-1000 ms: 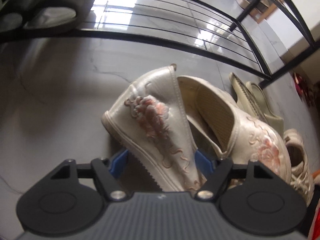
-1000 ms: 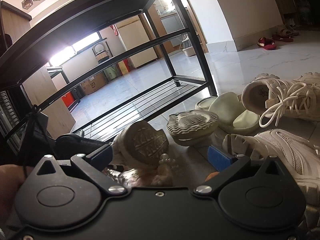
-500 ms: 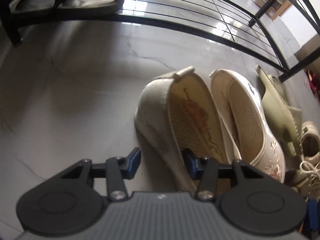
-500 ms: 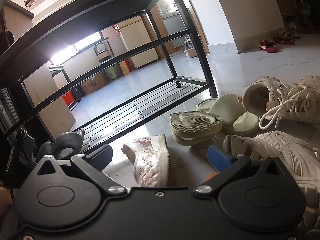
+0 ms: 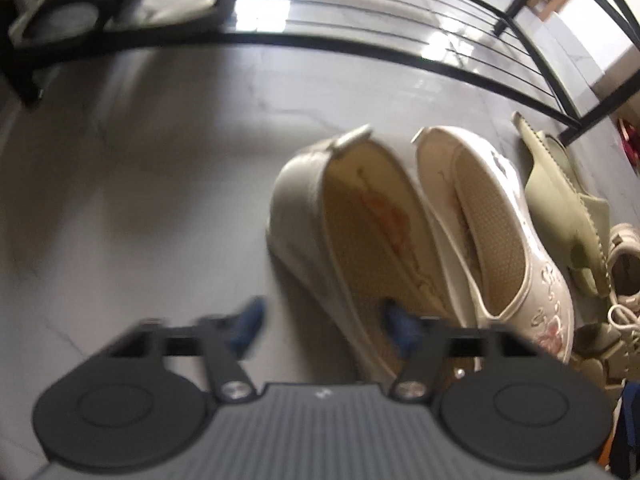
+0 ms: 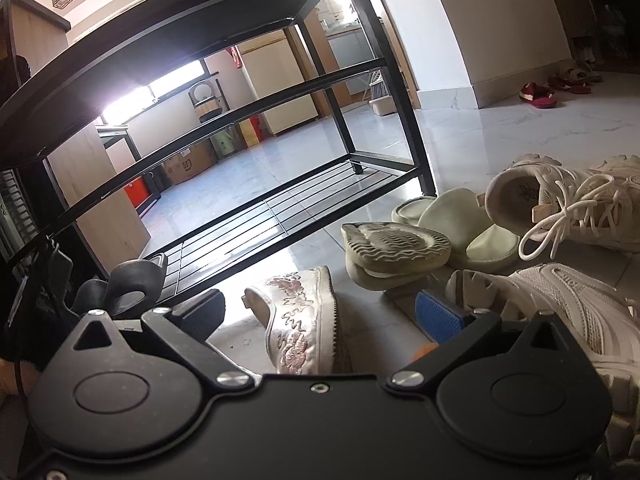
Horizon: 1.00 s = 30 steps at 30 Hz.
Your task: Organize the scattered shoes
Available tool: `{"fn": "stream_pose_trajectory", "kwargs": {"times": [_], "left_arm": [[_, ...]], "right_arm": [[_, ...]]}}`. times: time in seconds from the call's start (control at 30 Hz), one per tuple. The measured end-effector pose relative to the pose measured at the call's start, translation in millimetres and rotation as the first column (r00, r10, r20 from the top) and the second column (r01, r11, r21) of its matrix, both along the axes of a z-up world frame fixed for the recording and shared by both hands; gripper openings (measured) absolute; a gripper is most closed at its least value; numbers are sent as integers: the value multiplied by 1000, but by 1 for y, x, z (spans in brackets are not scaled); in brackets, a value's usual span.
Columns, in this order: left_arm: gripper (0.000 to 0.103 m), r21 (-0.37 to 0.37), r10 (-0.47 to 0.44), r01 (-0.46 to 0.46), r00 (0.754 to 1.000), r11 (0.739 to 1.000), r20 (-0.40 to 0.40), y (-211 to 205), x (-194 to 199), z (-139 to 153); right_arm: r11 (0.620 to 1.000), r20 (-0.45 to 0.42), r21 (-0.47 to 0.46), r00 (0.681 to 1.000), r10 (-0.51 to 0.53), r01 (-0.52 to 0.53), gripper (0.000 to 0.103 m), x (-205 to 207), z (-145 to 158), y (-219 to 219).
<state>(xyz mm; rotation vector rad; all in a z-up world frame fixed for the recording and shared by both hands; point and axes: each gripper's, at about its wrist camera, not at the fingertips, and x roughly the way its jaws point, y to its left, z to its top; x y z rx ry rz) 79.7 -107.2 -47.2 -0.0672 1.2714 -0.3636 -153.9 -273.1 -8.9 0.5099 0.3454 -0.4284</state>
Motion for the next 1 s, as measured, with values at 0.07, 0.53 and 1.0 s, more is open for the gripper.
{"fn": "stream_pose_trajectory", "kwargs": {"times": [0.07, 0.53, 1.0], "left_arm": [[77, -27, 32, -32, 999, 999, 2, 4, -3, -1], [95, -99, 78, -60, 978, 993, 191, 25, -13, 26], [102, -67, 125, -108, 924, 992, 363, 90, -24, 48]], "right_arm": [[1000, -1, 2, 1000, 2, -2, 103, 1, 0, 0], [1000, -11, 19, 1000, 19, -19, 103, 6, -1, 0], [995, -81, -18, 992, 97, -99, 103, 10, -2, 7]]}}
